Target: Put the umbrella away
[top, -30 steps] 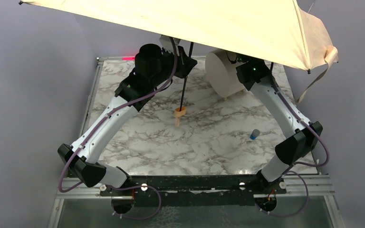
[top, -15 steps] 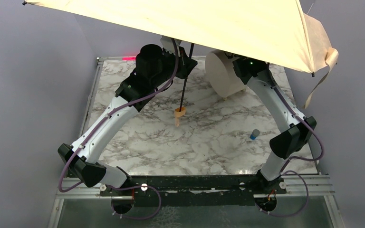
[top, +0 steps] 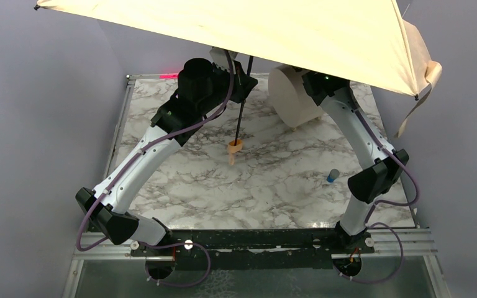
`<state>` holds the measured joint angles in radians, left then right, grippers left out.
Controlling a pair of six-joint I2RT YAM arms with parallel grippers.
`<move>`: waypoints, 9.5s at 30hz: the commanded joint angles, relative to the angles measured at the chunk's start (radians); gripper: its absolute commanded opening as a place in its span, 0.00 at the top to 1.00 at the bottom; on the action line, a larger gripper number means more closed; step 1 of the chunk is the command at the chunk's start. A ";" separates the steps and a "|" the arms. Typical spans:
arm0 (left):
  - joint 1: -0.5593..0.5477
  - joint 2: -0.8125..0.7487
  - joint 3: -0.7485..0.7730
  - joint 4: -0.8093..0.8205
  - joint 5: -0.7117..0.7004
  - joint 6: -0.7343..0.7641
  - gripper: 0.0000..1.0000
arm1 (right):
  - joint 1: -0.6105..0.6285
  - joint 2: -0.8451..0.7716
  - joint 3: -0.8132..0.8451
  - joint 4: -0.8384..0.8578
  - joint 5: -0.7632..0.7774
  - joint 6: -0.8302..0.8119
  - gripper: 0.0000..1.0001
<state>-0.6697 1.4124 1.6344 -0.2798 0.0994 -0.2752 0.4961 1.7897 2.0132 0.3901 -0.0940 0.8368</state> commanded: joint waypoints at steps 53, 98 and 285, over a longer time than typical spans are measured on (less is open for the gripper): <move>-0.009 -0.312 -0.494 0.469 0.304 -0.129 0.43 | 0.132 -0.200 -0.217 0.151 -0.116 0.102 0.99; -0.007 -0.356 -0.184 0.423 0.007 0.025 1.00 | 0.210 -0.322 -0.634 -0.102 -0.103 -0.242 0.99; -0.008 -0.541 -0.742 -0.147 -0.496 -0.050 0.06 | 0.352 -0.066 -1.391 0.411 -0.169 0.192 0.15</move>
<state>-0.6800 0.8383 0.8822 -0.5274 -0.4076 -0.3367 0.8433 1.7901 0.6228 0.8097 -0.2256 1.0706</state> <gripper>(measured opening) 0.941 0.838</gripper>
